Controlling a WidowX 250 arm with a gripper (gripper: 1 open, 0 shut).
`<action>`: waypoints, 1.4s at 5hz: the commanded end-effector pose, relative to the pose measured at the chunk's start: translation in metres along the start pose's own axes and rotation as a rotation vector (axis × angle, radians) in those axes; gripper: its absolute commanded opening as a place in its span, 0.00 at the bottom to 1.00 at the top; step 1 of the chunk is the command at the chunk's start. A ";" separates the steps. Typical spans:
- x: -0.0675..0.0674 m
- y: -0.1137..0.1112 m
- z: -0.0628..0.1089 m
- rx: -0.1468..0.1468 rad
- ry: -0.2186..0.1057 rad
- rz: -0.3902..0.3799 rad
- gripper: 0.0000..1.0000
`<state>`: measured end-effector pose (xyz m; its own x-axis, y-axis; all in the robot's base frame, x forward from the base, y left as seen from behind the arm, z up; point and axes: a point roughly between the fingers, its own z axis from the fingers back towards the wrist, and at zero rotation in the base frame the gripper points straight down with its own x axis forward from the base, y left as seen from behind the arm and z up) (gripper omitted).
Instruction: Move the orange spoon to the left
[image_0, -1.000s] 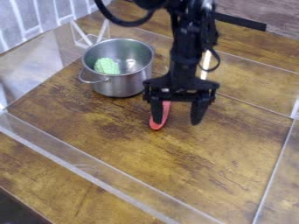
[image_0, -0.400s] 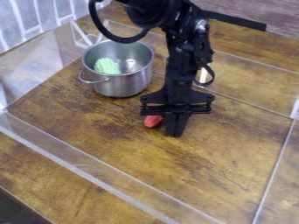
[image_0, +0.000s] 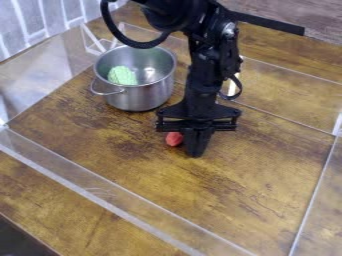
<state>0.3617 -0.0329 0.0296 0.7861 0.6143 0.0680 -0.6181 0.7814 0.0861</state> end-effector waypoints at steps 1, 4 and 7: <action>0.018 0.003 0.058 -0.082 -0.082 0.043 0.00; 0.023 0.009 0.072 -0.124 -0.094 -0.042 1.00; 0.033 0.010 0.027 -0.125 -0.079 -0.028 0.00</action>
<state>0.3731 -0.0137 0.0431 0.8128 0.5732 0.1038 -0.5763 0.8172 -0.0002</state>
